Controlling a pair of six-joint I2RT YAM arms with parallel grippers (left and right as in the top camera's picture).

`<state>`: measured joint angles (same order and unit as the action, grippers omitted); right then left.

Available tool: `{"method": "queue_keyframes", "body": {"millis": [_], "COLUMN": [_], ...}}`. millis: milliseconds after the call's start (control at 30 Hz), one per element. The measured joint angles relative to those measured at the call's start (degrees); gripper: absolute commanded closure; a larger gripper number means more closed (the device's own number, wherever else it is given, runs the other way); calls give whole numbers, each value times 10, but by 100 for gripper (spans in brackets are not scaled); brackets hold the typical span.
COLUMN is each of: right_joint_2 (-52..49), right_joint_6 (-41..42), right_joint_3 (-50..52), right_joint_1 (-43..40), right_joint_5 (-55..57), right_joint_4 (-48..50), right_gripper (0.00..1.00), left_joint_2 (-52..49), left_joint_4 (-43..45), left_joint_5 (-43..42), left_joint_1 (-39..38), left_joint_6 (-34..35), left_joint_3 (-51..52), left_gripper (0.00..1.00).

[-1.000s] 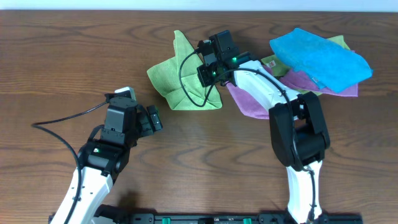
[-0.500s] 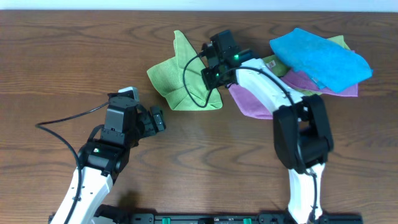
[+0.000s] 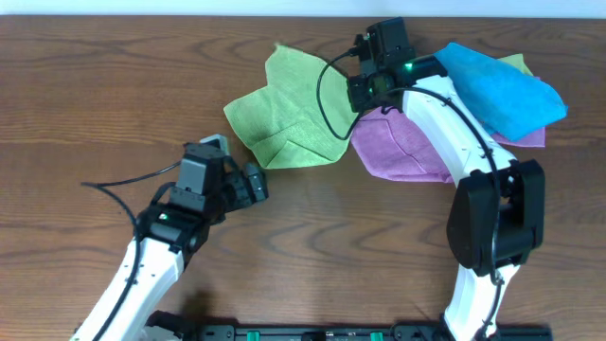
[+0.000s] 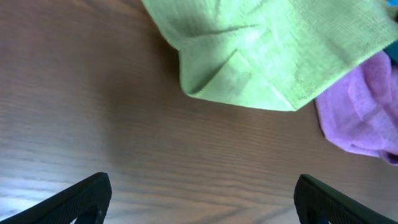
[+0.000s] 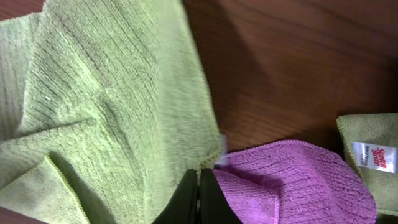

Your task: Fold the cloth

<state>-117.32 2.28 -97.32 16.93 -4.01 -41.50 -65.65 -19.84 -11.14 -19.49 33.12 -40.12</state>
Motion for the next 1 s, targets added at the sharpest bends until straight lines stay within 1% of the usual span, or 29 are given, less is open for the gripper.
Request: {"method": "queue_keyframes", "body": {"millis": [167, 300, 467, 600, 633, 667, 700, 733, 800, 900, 967, 1000], "right_joint_2": [0, 0, 0, 0, 0, 0, 0, 0, 0, 0, 0, 0], "right_joint_6": [-5, -6, -6, -8, -8, -8, -8, -8, -9, -9, -9, -9], "right_joint_3": [0, 0, 0, 0, 0, 0, 0, 0, 0, 0, 0, 0], "right_joint_1": [0, 0, 0, 0, 0, 0, 0, 0, 0, 0, 0, 0], "right_joint_5": [1, 1, 2, 2, 2, 2, 2, 2, 2, 2, 2, 2], "right_joint_4": [5, 9, 9, 9, 9, 9, 8, 8, 5, 0, -5, -7], "right_gripper": [99, 99, 99, 99, 99, 99, 99, 99, 99, 99, 99, 99], "left_joint_2": [-40, -80, -131, -139, -139, -139, -139, -139, -139, -139, -140, -144], "left_joint_4": [66, 111, 188, 227, 235, 246, 257, 267, 276, 271, 247, 220], "left_joint_5": [-5, -12, -57, -80, -83, -85, -85, -85, -82, -73, -61, -50], "left_joint_1": [-26, -29, -29, -29, -29, -29, -29, -29, -29, -29, -29, -29], "left_joint_6": [19, 47, 69, 76, 76, 72, 72, 66, 60, 54, 43, 40], "left_joint_3": [-1, -2, -2, -2, -2, -2, -2, -2, -2, -3, -6, -14], "left_gripper": [5, 5, 5, 5, 0, 5, 2, 2, 4, 2, 2, 2]}}
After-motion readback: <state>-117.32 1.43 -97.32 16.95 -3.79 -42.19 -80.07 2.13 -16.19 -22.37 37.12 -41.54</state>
